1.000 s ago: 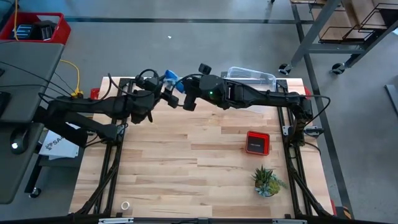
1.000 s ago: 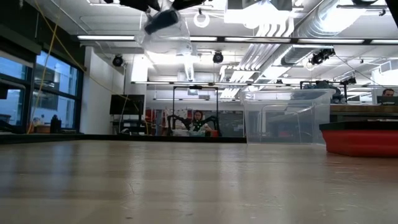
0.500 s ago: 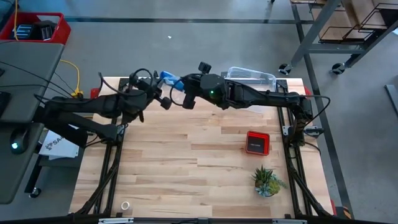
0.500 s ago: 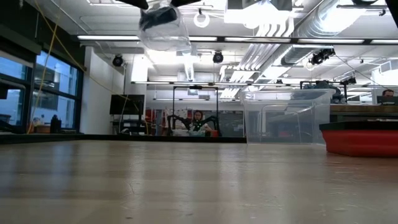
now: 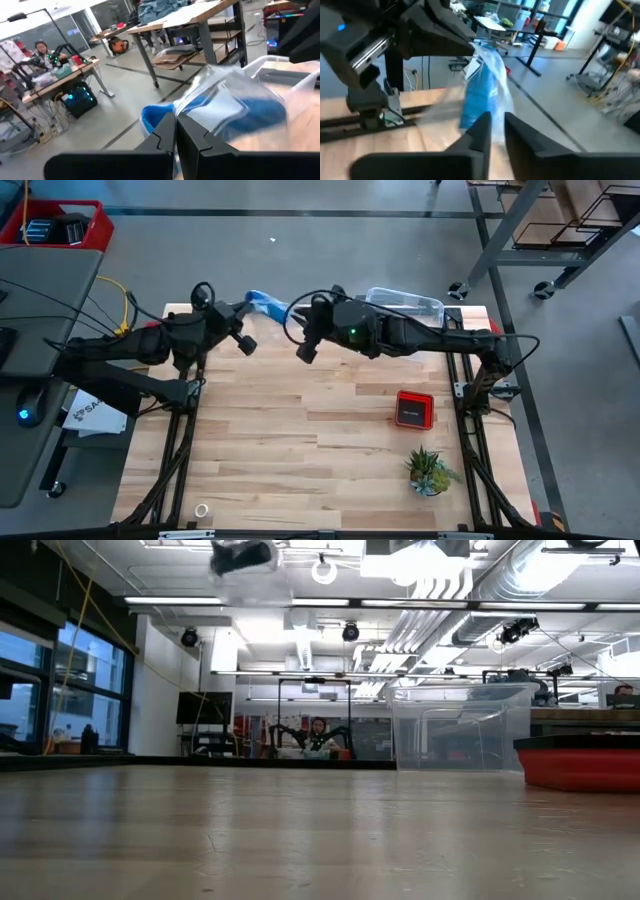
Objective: Roll bandage
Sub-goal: Put the rolled blue bandage into the transparent zip bag
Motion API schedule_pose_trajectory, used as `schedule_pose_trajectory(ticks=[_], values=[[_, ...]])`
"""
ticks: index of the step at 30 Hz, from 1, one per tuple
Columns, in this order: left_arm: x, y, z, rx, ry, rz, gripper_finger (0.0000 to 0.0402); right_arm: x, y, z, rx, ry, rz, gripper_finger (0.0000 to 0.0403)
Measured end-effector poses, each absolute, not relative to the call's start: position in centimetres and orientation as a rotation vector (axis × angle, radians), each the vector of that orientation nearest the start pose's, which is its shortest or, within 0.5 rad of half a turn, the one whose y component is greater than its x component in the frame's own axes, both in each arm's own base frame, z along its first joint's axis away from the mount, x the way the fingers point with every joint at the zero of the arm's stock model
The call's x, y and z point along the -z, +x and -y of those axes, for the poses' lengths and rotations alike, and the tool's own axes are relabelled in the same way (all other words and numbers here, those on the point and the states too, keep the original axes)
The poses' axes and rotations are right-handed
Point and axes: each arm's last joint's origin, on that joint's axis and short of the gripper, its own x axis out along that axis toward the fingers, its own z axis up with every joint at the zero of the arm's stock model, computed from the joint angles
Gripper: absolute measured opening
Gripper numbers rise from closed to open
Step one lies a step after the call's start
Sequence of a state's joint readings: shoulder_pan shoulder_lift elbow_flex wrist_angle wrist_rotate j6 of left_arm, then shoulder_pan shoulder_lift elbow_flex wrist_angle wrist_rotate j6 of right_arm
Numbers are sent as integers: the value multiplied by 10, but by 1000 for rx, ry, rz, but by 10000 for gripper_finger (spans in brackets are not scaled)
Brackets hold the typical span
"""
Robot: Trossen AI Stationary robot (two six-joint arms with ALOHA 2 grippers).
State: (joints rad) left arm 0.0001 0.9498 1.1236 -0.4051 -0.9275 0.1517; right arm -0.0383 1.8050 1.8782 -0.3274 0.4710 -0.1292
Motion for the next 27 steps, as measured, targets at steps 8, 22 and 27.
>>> schedule_pose_trajectory(ticks=[8, 22, 27], values=[[-402, 168, -20, -719, 299, -313, 0, -427, 404, 18, 433, 61, -182, 152], [-427, 157, -7, -98, 164, -301, 0, -441, 369, 47, -280, 523, -360, 157], [-429, 173, -4, -70, 372, -364, 0, -437, 370, 47, -297, 516, -379, 141]])
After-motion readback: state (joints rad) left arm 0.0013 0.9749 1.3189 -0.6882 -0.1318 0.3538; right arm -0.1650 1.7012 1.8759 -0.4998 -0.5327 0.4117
